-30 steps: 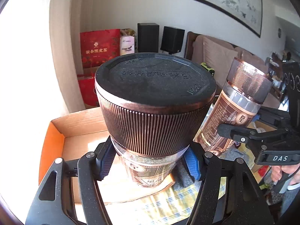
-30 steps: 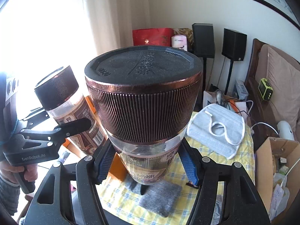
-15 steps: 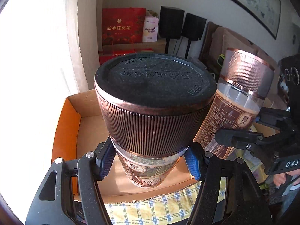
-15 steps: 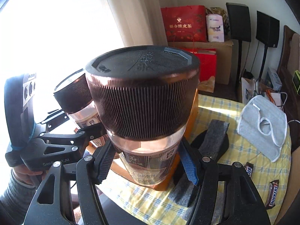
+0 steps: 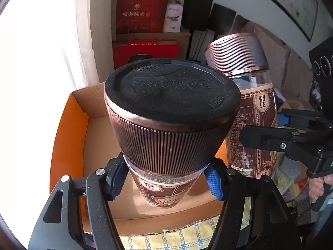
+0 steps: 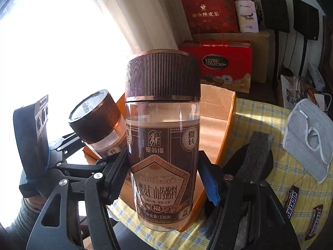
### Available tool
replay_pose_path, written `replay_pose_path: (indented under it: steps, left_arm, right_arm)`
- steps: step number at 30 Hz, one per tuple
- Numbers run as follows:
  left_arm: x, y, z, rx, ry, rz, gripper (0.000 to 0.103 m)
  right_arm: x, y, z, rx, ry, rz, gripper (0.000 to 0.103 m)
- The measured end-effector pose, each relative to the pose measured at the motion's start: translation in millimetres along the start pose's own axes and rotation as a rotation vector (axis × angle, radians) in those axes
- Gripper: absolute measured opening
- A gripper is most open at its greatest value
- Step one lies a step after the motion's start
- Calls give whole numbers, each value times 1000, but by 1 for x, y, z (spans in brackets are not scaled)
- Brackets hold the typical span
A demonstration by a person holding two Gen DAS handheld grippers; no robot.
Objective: Organize objects
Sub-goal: 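Carry both jars over the orange box and lower them inside, then release the jar with the left tool while the right tool lowers its jar into the box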
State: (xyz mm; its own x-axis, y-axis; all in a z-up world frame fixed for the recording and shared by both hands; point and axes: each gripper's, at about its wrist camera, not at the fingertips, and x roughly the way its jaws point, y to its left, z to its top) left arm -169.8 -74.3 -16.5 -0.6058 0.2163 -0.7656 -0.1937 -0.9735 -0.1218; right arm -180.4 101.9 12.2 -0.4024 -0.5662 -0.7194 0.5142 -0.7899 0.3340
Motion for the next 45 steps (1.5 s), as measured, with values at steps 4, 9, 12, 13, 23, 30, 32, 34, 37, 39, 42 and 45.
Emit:
replay_pose_path:
  steps: [4, 9, 12, 13, 23, 30, 32, 34, 37, 39, 42, 45]
  left_arm:
    - [9, 7, 4, -9, 33, -11, 62]
    - [34, 17, 10, -51, 122, -74, 62]
    - [53, 21, 18, -55, 171, -61, 62]
    - [57, 21, 18, -51, 185, -53, 62]
    - [85, 32, 49, -55, 214, 2, 63]
    - [89, 36, 35, -7, 240, 90, 64]
    - [84, 37, 31, 8, 223, 108, 64]
    - [80, 37, 28, 28, 219, 141, 64]
    - [67, 38, 24, 54, 193, 211, 64]
    - [51, 41, 22, 63, 155, 216, 65]
    - [26, 53, 23, 23, 101, 211, 77]
    - [8, 69, 24, -25, 65, 199, 80]
  right_arm:
    - [12, -4, 2, 19, 19, 4, 66]
    - [28, -11, 5, 61, 47, 12, 66]
    - [34, -15, 5, 80, 59, 14, 66]
    - [36, -16, 4, 83, 61, 14, 66]
    - [45, -32, 2, 126, 75, -58, 66]
    - [49, -24, 3, 84, 73, -118, 66]
    - [50, -20, 3, 68, 73, -141, 66]
    - [52, -17, 2, 61, 75, -153, 66]
    - [52, -10, 2, 42, 77, -169, 66]
    - [51, -5, 3, 25, 70, -178, 66]
    - [50, 0, 8, 15, 65, -178, 66]
    - [55, 4, 11, 13, 76, -185, 66]
